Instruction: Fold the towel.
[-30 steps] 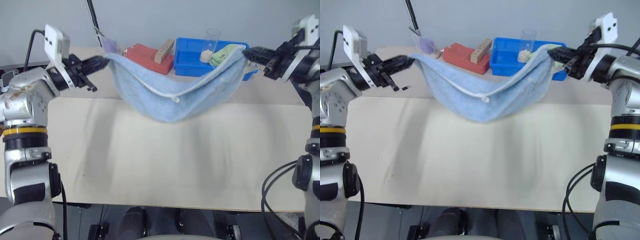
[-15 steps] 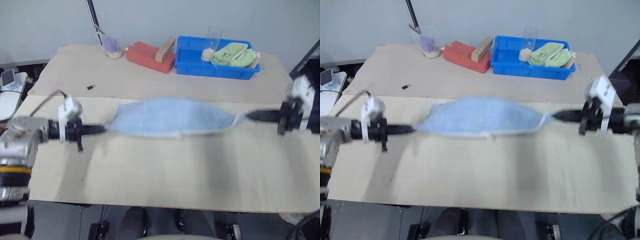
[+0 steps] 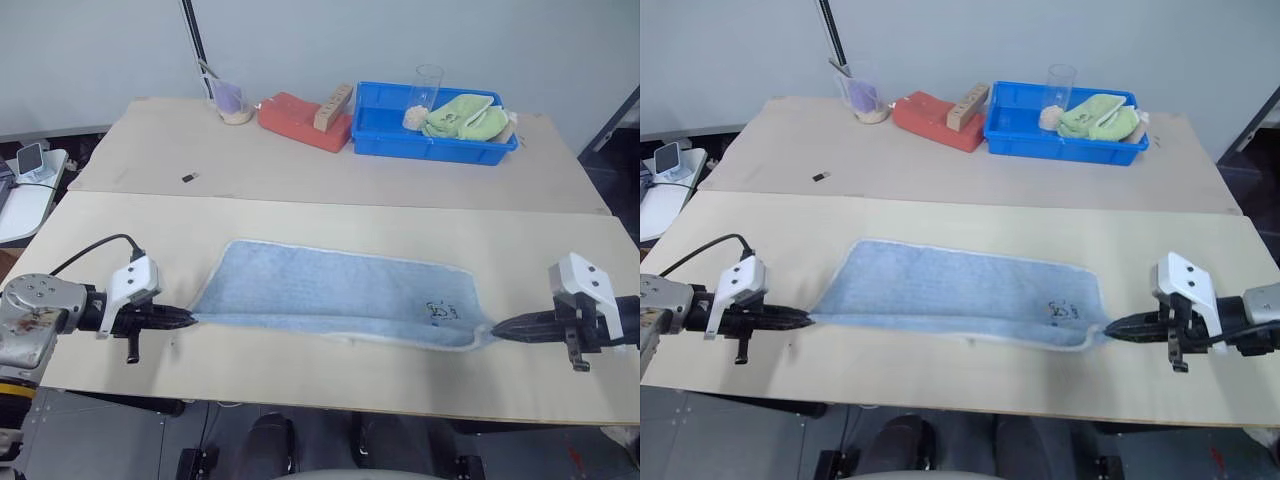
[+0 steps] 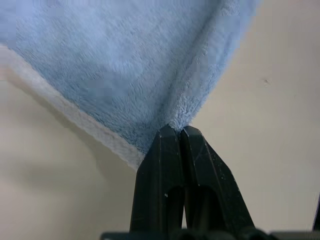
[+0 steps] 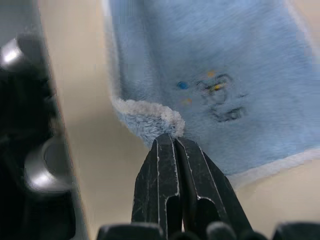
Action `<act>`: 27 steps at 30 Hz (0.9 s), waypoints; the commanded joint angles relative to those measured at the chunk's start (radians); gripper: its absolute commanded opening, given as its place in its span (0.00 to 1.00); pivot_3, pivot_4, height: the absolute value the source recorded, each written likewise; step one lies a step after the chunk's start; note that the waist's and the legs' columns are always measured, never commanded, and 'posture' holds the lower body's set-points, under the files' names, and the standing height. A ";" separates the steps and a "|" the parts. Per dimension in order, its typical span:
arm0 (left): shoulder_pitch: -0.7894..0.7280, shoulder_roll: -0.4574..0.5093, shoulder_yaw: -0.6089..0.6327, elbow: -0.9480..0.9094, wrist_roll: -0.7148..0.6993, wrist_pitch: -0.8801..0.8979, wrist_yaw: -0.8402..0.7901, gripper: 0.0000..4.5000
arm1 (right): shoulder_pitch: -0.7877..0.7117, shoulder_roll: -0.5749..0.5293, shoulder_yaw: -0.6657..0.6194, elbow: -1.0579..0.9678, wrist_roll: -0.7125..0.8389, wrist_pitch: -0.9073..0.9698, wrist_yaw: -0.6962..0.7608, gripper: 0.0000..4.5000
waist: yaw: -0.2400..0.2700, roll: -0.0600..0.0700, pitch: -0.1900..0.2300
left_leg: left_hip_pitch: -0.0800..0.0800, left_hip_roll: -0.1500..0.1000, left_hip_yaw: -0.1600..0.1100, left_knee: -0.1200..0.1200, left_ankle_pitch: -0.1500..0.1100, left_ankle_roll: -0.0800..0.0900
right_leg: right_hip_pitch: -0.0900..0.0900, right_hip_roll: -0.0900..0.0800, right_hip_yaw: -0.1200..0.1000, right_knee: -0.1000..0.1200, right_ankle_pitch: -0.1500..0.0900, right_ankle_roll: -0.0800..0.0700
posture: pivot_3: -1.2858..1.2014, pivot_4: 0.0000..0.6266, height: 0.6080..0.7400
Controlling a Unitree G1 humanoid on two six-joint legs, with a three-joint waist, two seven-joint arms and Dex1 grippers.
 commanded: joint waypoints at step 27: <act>-0.658 -0.304 -0.154 0.659 0.216 0.020 0.126 0.00 | -0.308 0.128 0.147 0.186 -0.025 0.302 -0.334 0.01 | -0.006 -0.001 0.000 | -0.007 -0.002 -0.004 0.002 0.000 0.001 | -0.002 0.000 -0.002 0.000 0.004 -0.006 | 0.52 0.24 0.51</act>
